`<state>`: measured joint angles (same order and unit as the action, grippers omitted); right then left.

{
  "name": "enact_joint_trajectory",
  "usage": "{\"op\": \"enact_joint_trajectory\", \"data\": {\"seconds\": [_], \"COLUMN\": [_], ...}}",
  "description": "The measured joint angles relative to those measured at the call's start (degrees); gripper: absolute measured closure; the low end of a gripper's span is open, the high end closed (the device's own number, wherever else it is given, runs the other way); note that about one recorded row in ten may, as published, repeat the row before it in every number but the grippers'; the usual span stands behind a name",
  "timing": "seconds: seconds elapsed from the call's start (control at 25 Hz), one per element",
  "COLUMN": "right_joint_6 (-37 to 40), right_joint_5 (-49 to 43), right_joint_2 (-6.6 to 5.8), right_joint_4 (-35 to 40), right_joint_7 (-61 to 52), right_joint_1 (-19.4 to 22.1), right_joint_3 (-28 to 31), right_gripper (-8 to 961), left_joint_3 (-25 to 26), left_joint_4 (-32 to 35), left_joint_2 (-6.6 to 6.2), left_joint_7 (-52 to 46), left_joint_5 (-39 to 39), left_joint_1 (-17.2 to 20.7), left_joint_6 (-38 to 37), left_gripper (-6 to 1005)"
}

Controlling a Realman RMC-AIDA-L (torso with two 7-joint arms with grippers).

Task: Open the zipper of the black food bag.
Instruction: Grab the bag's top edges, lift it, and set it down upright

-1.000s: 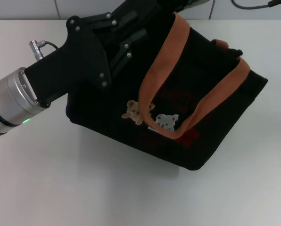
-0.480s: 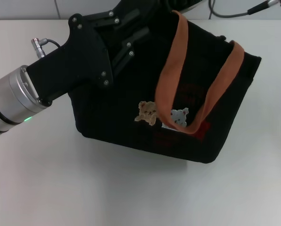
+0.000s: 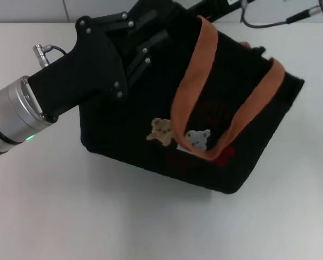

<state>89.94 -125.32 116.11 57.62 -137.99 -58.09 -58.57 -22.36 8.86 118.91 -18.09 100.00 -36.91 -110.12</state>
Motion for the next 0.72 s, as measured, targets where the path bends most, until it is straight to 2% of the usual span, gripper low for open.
{"op": "enact_joint_trajectory", "data": {"seconds": [0.04, 0.12, 0.16, 0.36, 0.44, 0.56, 0.72], "right_joint_6": [0.12, 0.33, 0.73, 1.43, 1.9, 2.66, 3.83], "right_joint_5": [0.47, 1.07, 3.64, 9.0, 10.96, 12.06, 12.6], "right_joint_2": [0.48, 0.59, 0.62, 0.16, 0.0, 0.0, -0.01], "right_joint_4": [2.34, 3.09, 4.37, 5.94, 7.71, 8.71, 9.24], "right_joint_7": [0.27, 0.44, 1.07, 2.1, 2.89, 3.48, 4.44], "right_joint_1": [1.85, 2.7, 4.74, 8.87, 11.49, 12.99, 14.57], "right_joint_3": [0.28, 0.34, 0.37, 0.48, 1.11, 1.44, 2.03], "right_gripper": [716, 779, 795, 876, 906, 950, 952], "left_joint_3": [0.05, 0.04, -0.01, 0.12, 0.13, 0.2, 0.34], "left_joint_4": [-0.08, -0.11, -0.21, -0.32, -0.39, -0.49, -0.46], "left_joint_2": [0.01, 0.02, 0.05, 0.06, 0.07, 0.09, 0.09], "left_joint_7": [0.0, 0.0, 0.0, 0.0, -0.01, -0.01, -0.02], "left_joint_5": [-0.05, -0.06, -0.11, -0.15, -0.15, -0.15, -0.2], "left_joint_1": [0.08, 0.11, 0.14, 0.16, 0.19, 0.31, 0.65], "left_joint_6": [0.11, 0.17, 0.22, 0.54, 0.7, 1.05, 1.24], "left_gripper": [821, 823, 824, 828, 865, 921, 1000]}}
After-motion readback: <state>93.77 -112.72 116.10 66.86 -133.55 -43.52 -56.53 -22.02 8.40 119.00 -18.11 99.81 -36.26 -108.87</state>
